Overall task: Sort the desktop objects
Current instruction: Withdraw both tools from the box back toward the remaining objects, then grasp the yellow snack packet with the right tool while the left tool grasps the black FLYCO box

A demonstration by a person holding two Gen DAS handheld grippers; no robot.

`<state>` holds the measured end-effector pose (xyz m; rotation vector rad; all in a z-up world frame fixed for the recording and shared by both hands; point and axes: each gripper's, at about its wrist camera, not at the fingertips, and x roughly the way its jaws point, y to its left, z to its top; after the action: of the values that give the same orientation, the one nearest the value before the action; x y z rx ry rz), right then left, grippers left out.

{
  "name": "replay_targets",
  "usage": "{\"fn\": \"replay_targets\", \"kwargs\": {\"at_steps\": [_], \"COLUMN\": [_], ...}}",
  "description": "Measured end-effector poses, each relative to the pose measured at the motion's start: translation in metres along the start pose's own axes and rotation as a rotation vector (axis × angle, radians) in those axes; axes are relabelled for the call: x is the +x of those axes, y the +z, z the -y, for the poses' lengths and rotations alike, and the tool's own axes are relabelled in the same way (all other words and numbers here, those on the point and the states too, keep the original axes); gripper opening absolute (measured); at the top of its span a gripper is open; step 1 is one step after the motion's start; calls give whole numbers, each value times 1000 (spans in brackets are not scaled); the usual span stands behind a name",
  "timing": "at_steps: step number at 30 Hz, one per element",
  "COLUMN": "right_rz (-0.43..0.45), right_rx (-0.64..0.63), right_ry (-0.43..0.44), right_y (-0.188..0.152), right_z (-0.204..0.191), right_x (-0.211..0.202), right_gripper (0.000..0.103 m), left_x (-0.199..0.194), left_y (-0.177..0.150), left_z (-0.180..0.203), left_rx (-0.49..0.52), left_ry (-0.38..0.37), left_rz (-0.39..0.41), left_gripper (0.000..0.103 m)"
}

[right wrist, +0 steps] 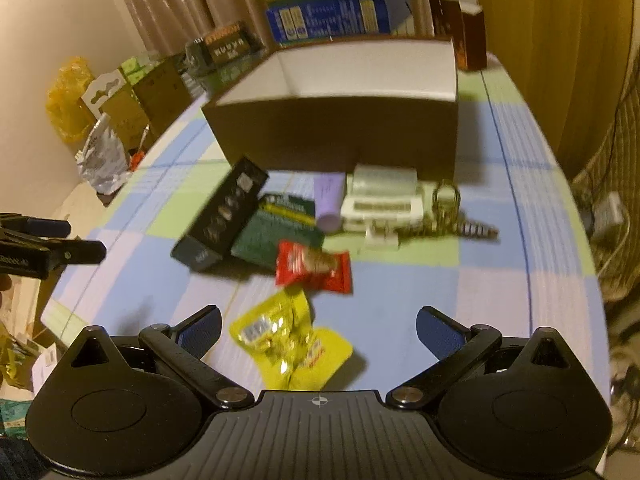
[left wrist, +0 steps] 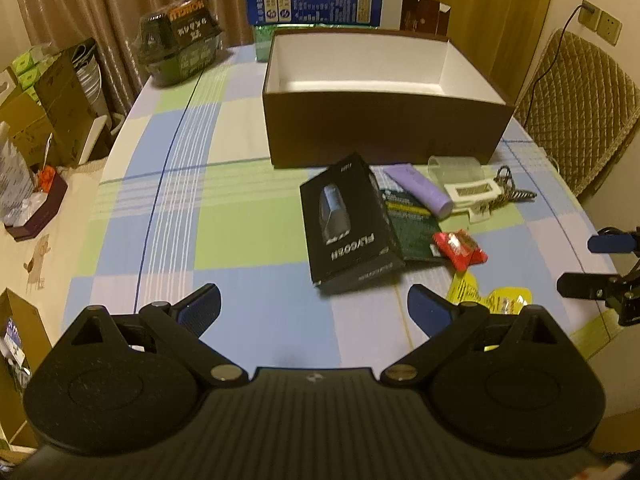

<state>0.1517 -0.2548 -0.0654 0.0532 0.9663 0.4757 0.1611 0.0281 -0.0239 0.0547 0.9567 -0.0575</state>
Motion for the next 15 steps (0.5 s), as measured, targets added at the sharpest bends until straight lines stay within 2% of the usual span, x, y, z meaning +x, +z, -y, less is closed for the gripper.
{"fn": "replay_targets", "kwargs": {"at_steps": [11,15], "right_rz": [-69,-84], "right_rx": [84,100], "right_ry": [14,22], "right_y": [-28,-33], "right_z": [4,4], "right_x": [34,48], "right_gripper": [99,88], "left_x": [19,22], "left_y": [-10,-8], "left_z": [-5,-8], "left_rx": [-11,-9], "left_ry": [5,2], "left_rz": [-51,-53], "left_gripper": [98,98]}}
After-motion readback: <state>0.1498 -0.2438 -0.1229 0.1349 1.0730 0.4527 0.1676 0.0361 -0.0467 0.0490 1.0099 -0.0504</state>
